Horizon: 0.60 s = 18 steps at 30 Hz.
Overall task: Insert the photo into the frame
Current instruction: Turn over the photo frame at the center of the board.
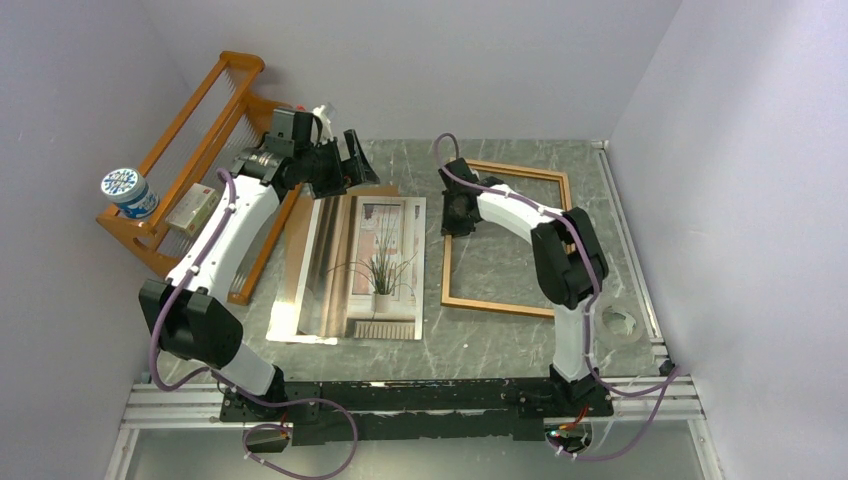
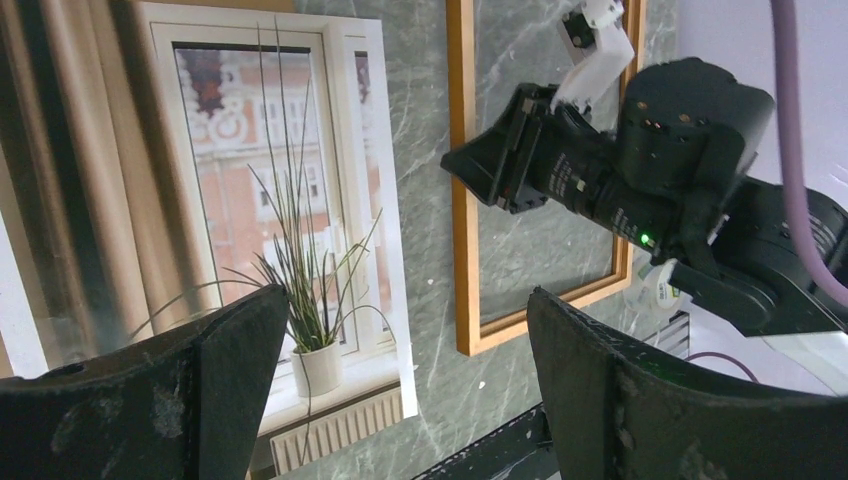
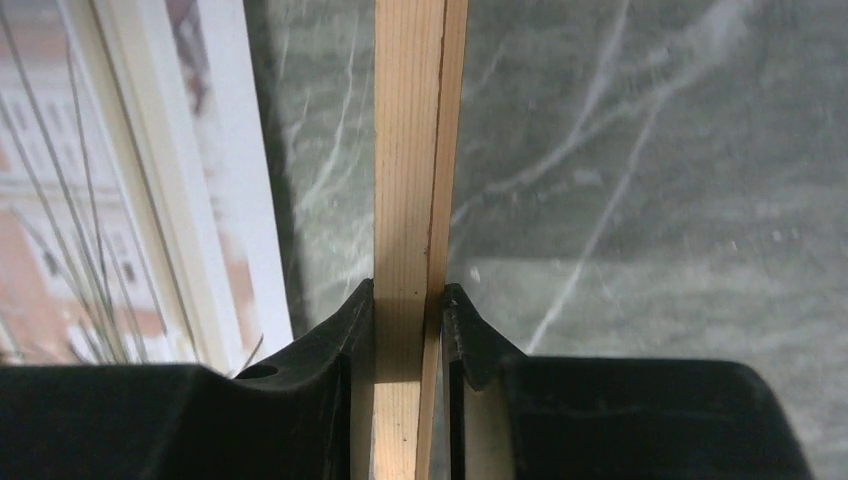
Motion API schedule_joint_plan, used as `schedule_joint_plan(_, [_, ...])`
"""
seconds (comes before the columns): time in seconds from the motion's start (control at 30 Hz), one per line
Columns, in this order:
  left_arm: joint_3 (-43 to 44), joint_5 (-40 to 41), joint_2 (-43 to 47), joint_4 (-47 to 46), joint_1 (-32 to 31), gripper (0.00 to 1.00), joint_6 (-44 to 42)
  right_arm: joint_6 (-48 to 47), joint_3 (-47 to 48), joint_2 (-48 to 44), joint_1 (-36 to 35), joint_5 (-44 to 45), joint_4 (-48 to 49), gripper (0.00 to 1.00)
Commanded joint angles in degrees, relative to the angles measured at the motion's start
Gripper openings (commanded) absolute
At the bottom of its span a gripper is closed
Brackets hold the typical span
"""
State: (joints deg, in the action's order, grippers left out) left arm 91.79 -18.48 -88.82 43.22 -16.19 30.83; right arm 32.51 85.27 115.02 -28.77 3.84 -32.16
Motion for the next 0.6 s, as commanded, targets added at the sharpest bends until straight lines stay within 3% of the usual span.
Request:
schedule_joint_plan(0.0, [-0.4, 1.7, -0.6, -0.2, 0.4, 0.94, -1.0, -1.4, 5.3, 4.0, -0.2, -4.8, 6.5, 0.0])
schedule_joint_plan(0.2, [-1.6, 2.8, -2.1, -0.8, 0.9, 0.93, -0.8, -4.2, 7.1, 7.0, -0.2, -4.6, 7.8, 0.14])
schedule_joint_plan(0.43, [-9.2, 7.2, 1.1, -9.7, 2.5, 0.94, -1.5, -3.2, 6.9, 4.9, 0.0, -4.9, 6.8, 0.58])
schedule_joint_plan(0.57, [-9.5, 9.8, -0.5, -9.1, 3.6, 0.94, -2.3, -1.1, 5.9, 1.7, 0.9, -6.6, 6.9, 0.67])
